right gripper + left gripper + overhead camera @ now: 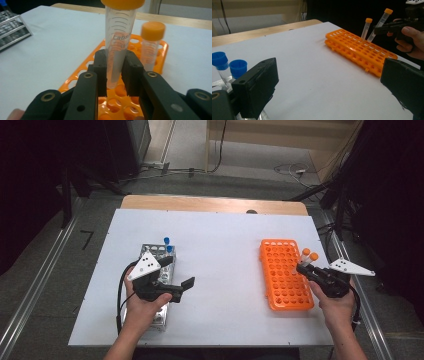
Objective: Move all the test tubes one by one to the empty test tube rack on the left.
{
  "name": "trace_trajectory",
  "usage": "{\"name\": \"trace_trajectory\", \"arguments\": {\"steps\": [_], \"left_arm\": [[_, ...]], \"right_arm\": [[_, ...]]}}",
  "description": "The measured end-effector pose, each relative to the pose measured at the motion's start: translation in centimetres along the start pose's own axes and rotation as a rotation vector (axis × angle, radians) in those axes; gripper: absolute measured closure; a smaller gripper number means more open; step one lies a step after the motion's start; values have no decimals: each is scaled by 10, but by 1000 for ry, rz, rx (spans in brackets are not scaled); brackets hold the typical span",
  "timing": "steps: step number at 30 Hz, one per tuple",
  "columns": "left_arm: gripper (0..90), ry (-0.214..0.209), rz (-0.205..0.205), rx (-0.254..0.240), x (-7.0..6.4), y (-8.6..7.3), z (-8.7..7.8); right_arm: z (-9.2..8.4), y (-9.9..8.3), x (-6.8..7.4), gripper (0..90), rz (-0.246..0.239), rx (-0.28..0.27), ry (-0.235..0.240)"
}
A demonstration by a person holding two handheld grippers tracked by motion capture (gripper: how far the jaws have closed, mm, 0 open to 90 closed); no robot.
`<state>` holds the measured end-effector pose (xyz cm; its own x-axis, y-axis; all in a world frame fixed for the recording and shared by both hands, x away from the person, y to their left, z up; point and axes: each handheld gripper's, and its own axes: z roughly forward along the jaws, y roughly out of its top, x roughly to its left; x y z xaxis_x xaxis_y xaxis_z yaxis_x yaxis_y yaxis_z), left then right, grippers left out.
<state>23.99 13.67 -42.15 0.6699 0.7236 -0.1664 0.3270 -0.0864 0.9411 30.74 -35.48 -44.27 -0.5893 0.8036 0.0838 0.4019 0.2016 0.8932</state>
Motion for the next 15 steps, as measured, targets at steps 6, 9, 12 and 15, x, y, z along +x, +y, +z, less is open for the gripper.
{"name": "trace_trajectory", "arguments": {"steps": [6, 9, 12, 15], "left_arm": [[15, -14, 5, 9, -4, -1, 4], [15, -22, 6, 15, -7, -1, 6], [15, -31, 10, 17, -9, -2, 8], [15, -37, 16, 21, -12, -2, 10]], "right_arm": [[5, 5, 17, 727, -14, 2, 62], [8, 6, 26, 727, -19, 7, 88], [11, 8, 35, 727, -37, 10, 113], [14, 9, 44, 727, -46, 14, 139]]}}
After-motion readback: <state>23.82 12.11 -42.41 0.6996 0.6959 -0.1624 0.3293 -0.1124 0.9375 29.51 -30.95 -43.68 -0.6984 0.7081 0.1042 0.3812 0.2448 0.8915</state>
